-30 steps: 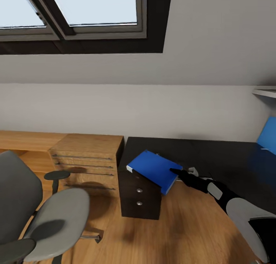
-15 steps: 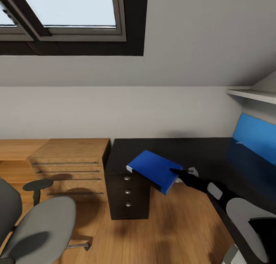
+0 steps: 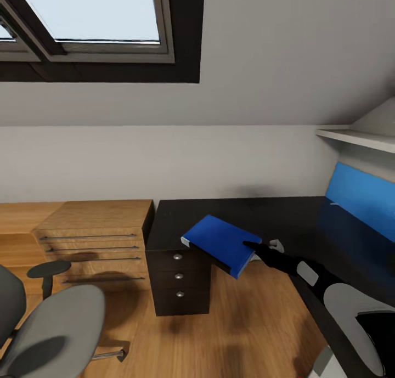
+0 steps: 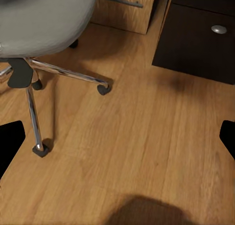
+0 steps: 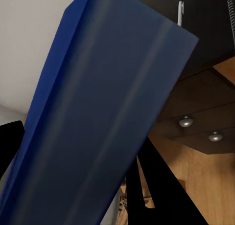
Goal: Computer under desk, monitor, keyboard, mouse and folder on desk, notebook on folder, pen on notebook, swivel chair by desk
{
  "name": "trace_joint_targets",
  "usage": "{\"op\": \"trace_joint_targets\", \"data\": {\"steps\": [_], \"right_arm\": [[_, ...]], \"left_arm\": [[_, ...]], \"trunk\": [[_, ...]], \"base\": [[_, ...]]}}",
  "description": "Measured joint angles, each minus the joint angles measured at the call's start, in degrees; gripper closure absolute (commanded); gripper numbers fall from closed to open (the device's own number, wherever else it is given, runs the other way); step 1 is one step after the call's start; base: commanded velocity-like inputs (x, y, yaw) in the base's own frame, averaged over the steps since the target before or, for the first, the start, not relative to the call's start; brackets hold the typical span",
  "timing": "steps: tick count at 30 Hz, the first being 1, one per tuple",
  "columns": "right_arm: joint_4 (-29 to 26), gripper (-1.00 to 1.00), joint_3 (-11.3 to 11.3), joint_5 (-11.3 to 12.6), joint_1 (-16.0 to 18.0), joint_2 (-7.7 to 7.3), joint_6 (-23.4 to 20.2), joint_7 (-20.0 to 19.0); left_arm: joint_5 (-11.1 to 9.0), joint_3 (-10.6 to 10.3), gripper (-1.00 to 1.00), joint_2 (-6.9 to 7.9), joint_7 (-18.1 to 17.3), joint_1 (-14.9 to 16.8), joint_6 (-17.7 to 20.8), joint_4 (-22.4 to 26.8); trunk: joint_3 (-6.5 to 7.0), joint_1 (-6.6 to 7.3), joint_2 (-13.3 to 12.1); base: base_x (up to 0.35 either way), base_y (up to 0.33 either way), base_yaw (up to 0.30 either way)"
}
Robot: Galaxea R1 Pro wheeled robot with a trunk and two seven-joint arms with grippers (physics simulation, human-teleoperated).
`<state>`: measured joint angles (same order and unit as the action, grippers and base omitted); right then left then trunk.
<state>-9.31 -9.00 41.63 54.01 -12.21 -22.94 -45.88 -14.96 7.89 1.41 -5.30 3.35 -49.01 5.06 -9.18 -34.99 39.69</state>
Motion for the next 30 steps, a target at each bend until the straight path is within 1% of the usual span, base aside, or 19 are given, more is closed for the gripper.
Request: {"op": "trace_joint_targets", "data": {"steps": [1, 7, 30], "right_arm": [[0.00, 1.00, 0.00, 0.00, 0.00, -0.03, 0.00, 0.00], [-0.01, 1.00, -0.01, 0.08, -0.01, -0.05, 0.00, -0.01], [0.08, 1.00, 0.00, 0.07, -0.01, -0.04, 0.01, -0.01]], "left_arm": [[-0.02, 0.02, -1.00, 0.00, 0.04, -0.01, 0.00, 0.00], [-0.02, 0.10, -1.00, 0.00, 0.06, 0.03, 0.00, -0.02], [0.08, -0.07, -1.00, -0.09, -0.18, 0.00, 0.05, -0.02]], "trunk": [[0.18, 0.22, -0.40], [0.39, 0.23, -0.42], [1.82, 0.23, -0.42]], "base": [[0.000, 0.000, 0.000], [0.000, 0.000, -0.136], [0.000, 0.000, -0.215]]}}
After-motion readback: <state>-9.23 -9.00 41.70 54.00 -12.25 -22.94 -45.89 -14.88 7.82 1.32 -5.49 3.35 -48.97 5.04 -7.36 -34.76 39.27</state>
